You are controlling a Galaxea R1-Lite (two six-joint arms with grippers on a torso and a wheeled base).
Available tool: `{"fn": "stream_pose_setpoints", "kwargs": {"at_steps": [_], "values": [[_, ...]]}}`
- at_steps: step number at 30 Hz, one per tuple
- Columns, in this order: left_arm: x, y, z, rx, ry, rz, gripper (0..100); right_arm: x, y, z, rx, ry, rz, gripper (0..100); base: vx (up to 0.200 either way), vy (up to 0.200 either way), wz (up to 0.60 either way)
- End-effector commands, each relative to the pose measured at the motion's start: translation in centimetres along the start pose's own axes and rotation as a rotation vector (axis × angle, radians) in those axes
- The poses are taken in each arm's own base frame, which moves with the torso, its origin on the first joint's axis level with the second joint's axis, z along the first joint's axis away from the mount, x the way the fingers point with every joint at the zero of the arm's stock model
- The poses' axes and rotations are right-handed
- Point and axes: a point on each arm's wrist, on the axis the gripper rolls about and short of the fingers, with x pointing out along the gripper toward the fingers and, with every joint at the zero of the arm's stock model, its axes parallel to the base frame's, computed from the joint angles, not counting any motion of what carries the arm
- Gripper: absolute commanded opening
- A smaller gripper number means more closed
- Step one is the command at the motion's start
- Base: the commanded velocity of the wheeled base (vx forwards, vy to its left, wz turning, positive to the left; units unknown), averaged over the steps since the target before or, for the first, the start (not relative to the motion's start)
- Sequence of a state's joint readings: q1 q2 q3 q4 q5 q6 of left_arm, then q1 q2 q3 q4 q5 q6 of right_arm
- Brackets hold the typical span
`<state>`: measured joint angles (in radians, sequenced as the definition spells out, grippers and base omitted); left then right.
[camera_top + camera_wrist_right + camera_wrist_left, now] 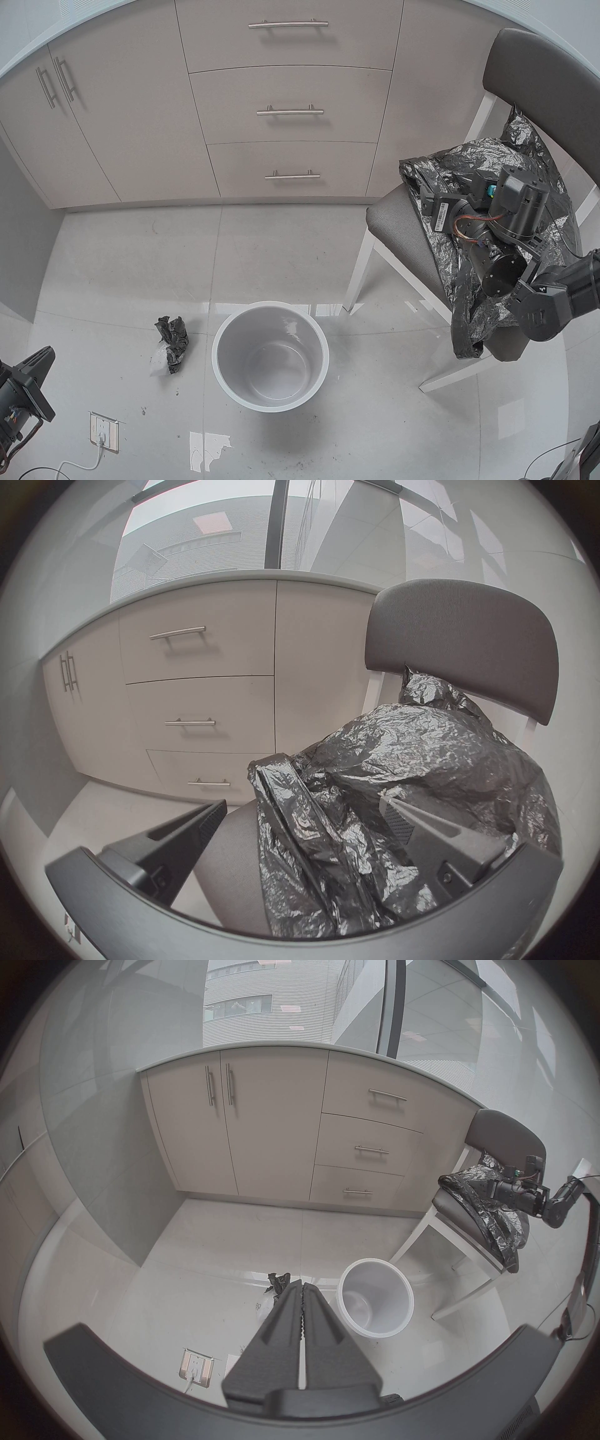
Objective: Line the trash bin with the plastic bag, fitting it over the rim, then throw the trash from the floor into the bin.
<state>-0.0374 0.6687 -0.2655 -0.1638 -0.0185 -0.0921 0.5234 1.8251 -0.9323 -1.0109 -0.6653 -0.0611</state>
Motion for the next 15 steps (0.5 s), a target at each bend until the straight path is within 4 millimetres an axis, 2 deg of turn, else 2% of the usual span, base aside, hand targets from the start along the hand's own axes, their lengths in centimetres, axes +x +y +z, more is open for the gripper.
{"fn": "stream_pose_setpoints", "kwargs": {"at_steps": [1, 4, 11, 15], "values": [[0.0, 0.0, 0.0, 0.002, -0.001, -0.002, 0, 1.6, 0.4, -1.7, -0.031, 0.025, -0.011, 100, 0.000, 0.000, 0.00], [0.0, 0.0, 0.0, 0.005, -0.001, -0.007, 0, 2.4, 0.6, -2.2, -0.047, 0.026, -0.022, 100, 0.000, 0.000, 0.00], [0.0, 0.0, -0.1, 0.005, 0.002, -0.007, 0, 4.5, 0.7, -1.6, -0.049, -0.017, -0.051, 100, 0.000, 0.000, 0.00], [0.0, 0.0, 0.0, 0.005, 0.002, -0.010, 0, 5.2, 0.9, -2.3, -0.074, -0.008, -0.058, 100, 0.000, 0.000, 0.00]]}}
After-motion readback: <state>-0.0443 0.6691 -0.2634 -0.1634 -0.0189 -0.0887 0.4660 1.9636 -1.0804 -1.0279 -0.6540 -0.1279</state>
